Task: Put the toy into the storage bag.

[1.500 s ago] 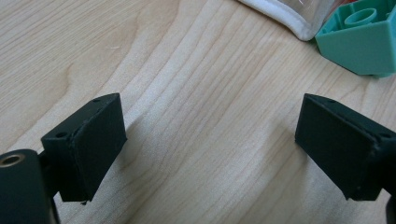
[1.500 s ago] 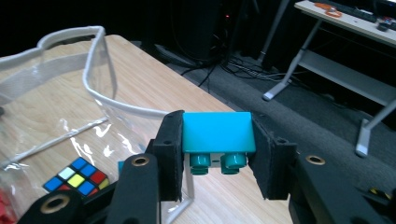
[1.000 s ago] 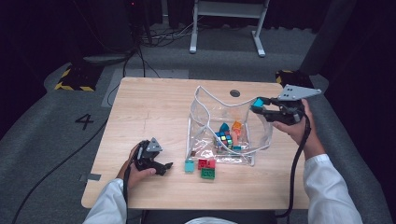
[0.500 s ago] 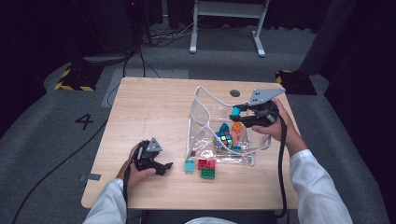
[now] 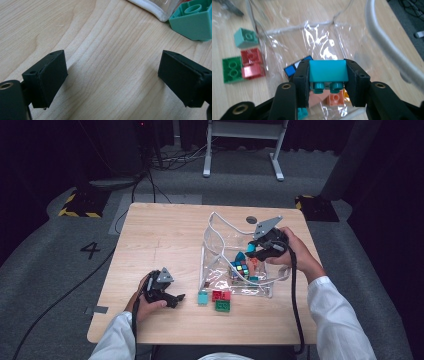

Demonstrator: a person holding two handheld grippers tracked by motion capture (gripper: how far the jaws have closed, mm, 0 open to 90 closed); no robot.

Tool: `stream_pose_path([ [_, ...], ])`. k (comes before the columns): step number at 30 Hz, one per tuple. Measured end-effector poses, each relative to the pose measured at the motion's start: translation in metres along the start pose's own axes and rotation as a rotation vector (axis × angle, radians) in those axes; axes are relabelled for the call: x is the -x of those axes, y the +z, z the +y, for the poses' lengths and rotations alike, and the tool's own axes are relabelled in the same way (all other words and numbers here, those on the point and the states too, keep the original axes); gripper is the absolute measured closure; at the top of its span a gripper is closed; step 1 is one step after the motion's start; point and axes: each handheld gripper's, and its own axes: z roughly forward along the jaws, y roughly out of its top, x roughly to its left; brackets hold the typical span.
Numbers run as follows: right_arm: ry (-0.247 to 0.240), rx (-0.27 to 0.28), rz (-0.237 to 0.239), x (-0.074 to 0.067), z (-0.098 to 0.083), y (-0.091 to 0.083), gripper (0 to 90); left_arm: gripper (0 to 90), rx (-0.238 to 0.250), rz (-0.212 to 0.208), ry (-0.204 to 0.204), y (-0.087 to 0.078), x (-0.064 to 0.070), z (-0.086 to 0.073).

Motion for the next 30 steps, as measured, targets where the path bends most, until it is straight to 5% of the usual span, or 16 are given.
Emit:
stream_pose_path([
  [16, 0.048, -0.173, -0.01, 0.008, -0.033, -0.007, 59.1, 8.8, 0.001, 0.0, 0.0, 0.0, 0.0, 0.0],
  [30, 0.073, -0.111, -0.026, 0.01, -0.049, -0.021, 55.6, 8.8, 0.0, 0.0, 0.0, 0.0, 0.0, 0.0],
])
